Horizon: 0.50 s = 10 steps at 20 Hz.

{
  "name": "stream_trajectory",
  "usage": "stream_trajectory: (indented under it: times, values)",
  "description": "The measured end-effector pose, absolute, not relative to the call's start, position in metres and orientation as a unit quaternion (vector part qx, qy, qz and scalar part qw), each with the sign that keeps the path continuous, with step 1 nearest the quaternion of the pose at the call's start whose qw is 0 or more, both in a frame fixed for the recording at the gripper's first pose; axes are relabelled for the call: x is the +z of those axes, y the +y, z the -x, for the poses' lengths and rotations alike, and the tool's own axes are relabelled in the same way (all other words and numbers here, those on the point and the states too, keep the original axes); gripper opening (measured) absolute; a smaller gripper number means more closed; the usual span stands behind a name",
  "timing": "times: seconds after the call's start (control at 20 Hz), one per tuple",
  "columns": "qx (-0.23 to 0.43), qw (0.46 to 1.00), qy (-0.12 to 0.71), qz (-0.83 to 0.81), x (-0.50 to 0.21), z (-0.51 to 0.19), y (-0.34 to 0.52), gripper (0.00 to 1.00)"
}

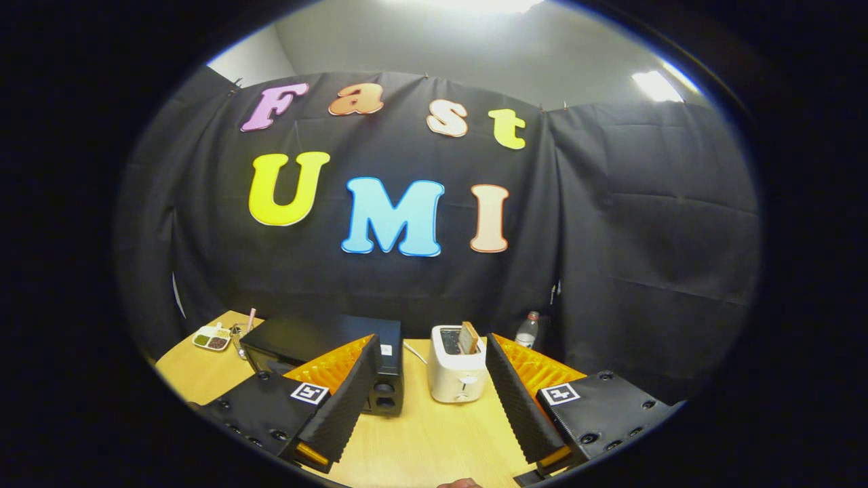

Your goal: Open the toaster oven, put the food inside, and close the toaster oven door.

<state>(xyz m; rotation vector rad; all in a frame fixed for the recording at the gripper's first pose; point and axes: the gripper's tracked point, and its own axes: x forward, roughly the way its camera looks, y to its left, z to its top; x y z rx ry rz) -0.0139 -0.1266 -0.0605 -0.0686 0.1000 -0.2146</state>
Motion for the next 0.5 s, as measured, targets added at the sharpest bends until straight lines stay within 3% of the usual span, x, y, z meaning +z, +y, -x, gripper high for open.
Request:
stream_trajectory:
  times: [0.5]
  values:
    - [-0.068, 0.995, 0.069, 0.036, -0.062, -0.003, -0.087, 0.98]
